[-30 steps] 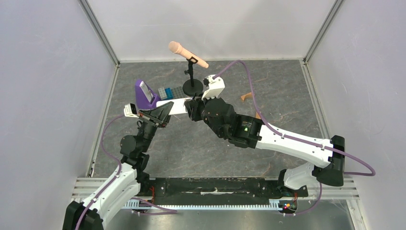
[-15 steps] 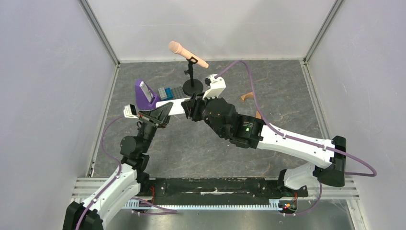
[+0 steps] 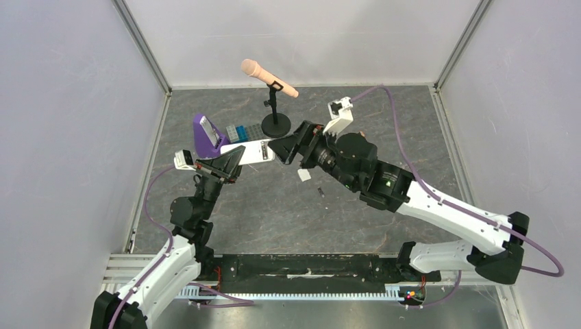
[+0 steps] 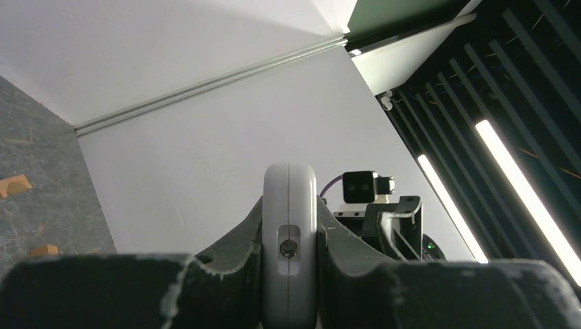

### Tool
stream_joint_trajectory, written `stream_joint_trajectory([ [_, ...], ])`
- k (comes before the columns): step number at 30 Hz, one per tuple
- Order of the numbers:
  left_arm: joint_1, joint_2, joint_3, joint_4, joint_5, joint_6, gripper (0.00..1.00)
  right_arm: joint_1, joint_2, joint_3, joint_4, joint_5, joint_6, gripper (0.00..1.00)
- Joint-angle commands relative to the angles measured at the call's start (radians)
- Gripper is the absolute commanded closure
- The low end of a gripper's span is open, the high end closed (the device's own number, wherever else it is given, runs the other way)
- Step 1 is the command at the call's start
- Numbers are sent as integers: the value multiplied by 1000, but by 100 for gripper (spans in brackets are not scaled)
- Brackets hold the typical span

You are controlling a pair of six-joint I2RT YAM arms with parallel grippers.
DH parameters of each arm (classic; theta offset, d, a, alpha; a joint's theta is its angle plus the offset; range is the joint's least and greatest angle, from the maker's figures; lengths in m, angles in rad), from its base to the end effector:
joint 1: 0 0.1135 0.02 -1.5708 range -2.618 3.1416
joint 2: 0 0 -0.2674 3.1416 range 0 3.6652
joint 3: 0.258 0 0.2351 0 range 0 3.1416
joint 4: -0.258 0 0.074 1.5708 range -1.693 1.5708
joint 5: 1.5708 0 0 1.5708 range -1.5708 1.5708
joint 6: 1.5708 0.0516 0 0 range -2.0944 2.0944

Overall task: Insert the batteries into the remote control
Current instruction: Load the battery into the remote control.

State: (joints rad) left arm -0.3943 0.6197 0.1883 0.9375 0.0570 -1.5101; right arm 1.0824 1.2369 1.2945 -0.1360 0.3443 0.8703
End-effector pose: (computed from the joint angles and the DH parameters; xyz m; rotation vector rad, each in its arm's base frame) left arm 0.1315 -0.0579 0.2891 -0.6024 1.0782 -1.7265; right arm 0.1458 0.2374 0.4295 0.0954 1.7860 1.1806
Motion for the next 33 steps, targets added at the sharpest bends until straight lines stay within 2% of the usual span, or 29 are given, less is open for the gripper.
stream_joint_trajectory([
  [1, 0, -4, 28, 60, 10, 54, 98, -12, -81, -102, 50, -135, 172, 9],
  [2, 0, -3, 30, 62, 14, 54, 98, -17, -94, -119, 66, -149, 204, 3],
  [3, 0, 0, 31, 65, 19, 54, 98, -21, -97, -132, 81, -169, 228, 2],
  [8, 0, 7, 32, 80, 36, 53, 98, -38, -63, -154, 124, -254, 348, 2],
  [13, 1, 4, 30, 89, 50, 54, 98, -44, -58, -251, 308, -253, 448, 2],
  [18, 0, 1, 25, 89, 62, 66, 98, -61, -15, -294, 408, -308, 539, 2],
  [22, 0, 3, 25, 92, 79, 83, 98, -65, -10, -319, 471, -278, 593, 2],
  [33, 0, 19, 23, 116, 93, 99, 98, -70, 17, -298, 450, -180, 713, 4],
])
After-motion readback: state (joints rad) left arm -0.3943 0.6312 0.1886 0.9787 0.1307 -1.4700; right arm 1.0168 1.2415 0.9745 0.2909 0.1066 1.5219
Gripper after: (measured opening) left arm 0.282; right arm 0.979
